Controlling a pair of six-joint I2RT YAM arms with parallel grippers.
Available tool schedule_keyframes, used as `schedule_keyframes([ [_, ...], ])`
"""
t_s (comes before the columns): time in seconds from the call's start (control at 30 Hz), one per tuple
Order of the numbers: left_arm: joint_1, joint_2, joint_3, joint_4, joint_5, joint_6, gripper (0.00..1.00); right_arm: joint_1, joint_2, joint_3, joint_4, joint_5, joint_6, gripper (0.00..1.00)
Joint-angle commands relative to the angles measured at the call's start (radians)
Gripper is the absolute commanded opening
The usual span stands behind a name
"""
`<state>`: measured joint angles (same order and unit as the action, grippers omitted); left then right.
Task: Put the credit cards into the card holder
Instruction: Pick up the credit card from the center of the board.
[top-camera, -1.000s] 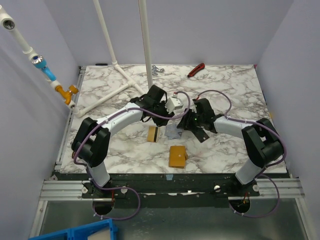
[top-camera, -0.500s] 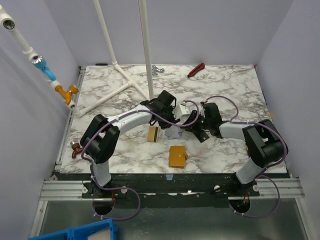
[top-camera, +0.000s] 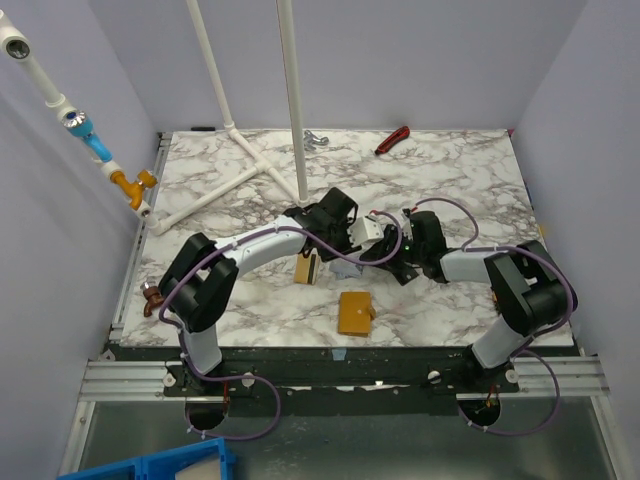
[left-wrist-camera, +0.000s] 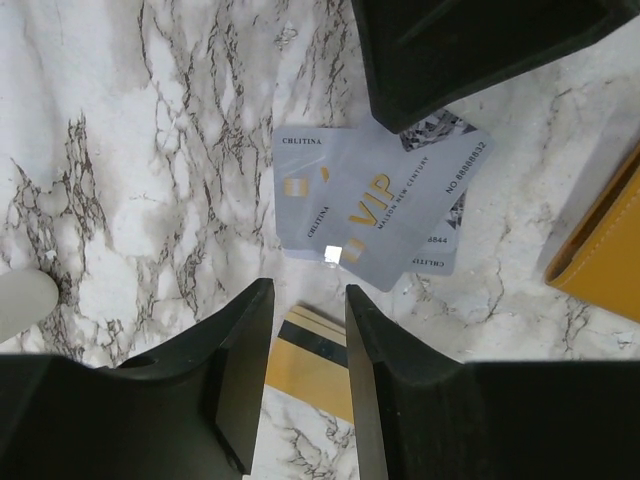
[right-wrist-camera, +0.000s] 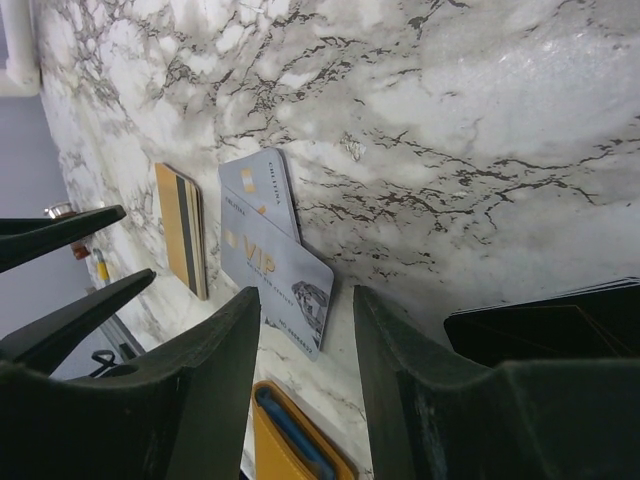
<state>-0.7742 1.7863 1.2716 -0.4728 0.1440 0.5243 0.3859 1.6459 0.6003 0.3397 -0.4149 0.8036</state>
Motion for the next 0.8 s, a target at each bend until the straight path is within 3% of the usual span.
schedule_keyframes([
  [0.0, -0.016, 0.054, 0.036, -0.006, -0.090, 0.044, 0.35, -0.001, 0.060, -0.033, -0.065, -0.007, 0.011, 0.47],
  [0.77, -0.085, 0.085, -0.076, 0.115, -0.196, 0.173, 0.32, -0.002, 0.083, -0.079, 0.016, -0.035, 0.094, 0.44],
])
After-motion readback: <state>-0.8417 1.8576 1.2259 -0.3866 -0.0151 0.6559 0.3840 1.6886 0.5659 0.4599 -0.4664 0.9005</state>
